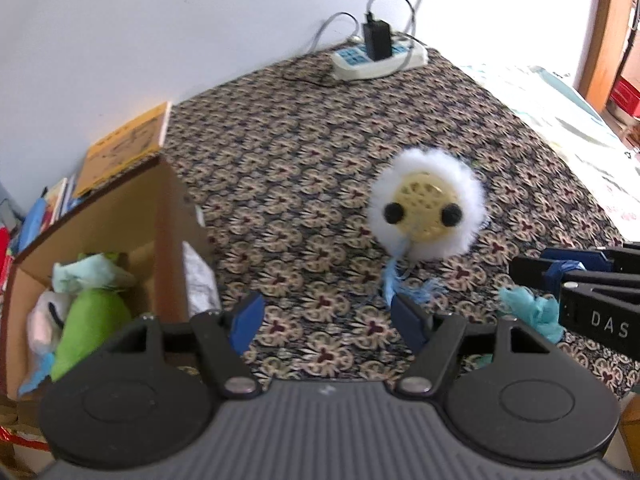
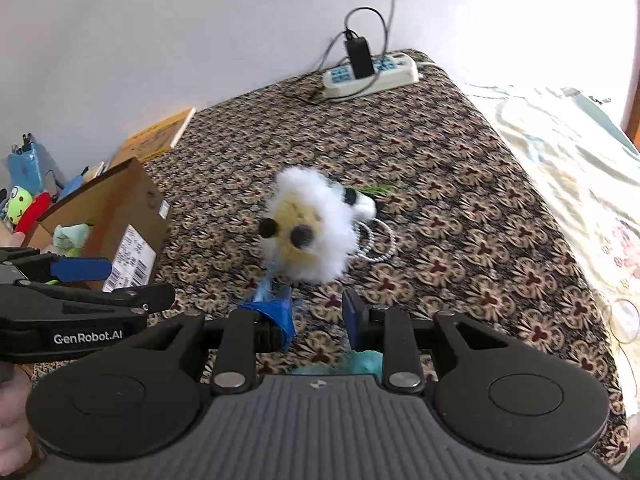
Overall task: Organize soft objects
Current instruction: 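Move the right tool toward the teal mesh cloth on the bedspread, then grasp the teal mesh cloth with the right tool and lift it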
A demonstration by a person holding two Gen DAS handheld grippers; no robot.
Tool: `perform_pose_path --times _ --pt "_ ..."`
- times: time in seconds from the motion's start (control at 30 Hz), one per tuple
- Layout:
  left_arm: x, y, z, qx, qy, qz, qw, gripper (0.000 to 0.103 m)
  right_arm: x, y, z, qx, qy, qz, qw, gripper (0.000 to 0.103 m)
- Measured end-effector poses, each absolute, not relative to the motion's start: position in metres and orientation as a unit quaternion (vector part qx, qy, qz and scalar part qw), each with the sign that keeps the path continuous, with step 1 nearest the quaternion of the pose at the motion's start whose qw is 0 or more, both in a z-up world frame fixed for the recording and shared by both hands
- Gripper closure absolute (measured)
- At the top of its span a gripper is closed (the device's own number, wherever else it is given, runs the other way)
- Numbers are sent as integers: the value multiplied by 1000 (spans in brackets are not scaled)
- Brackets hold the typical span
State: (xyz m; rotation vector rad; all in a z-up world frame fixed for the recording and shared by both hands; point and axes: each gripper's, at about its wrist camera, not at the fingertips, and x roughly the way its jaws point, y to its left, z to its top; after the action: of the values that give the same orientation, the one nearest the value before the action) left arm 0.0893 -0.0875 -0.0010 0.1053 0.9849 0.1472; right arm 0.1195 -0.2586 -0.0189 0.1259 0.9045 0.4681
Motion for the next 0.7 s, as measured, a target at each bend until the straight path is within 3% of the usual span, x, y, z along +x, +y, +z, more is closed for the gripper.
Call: perform_pose_path --times 0.37,0.47,0.53,0.7 --pt "94 -116 -25 58 506 17 860 26 116 -298 -41 88 468 186 859 93" --pt "94 -120 -28 42 514 -22 857 19 116 -305 -46 104 479 183 853 93" --pt "92 -124 -28 29 514 -54 855 6 116 -308 -48 108 484 183 849 93" --pt "87 -133 -37 0 514 -127 848 6 115 -310 -54 124 499 193 836 92"
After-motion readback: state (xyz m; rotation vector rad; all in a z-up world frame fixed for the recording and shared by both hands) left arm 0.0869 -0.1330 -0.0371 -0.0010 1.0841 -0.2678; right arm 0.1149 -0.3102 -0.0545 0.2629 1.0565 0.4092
